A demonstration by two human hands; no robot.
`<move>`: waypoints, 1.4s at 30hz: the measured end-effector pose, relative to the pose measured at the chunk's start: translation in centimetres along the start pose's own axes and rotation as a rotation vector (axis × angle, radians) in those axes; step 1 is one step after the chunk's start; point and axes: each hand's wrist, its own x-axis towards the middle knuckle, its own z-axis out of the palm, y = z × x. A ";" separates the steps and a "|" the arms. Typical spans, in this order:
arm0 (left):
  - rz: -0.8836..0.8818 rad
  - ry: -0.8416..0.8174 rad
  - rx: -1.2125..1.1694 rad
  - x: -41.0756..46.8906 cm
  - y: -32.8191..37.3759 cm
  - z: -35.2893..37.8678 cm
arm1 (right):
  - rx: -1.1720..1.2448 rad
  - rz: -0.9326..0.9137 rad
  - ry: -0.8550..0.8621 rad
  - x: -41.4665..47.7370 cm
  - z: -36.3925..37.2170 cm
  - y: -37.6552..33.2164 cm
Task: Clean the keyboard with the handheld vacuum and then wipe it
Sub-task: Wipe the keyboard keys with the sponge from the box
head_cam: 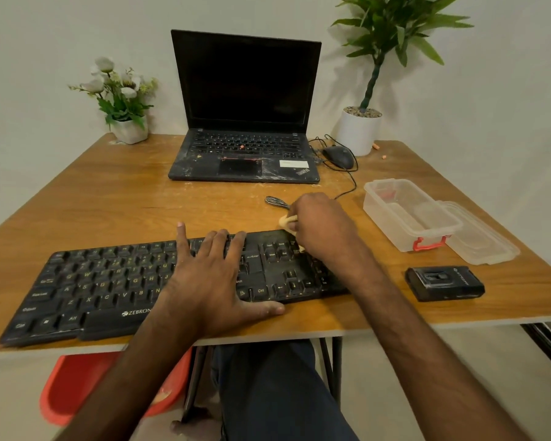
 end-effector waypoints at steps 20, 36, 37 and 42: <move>0.018 -0.008 0.028 0.3 -0.1 0.4 | 0.023 -0.370 -0.129 -7.1 -1.1 -1.7; 0.024 -0.016 0.026 0.4 -0.1 0.2 | 0.010 -0.574 -0.212 -6.6 -2.5 1.0; 0.025 -0.013 0.033 0.4 -0.1 0.2 | -0.019 -0.580 -0.182 -6.4 -2.2 0.9; 0.012 -0.012 0.070 0.4 -0.2 0.2 | -0.031 -0.467 -0.076 -5.0 -0.9 0.0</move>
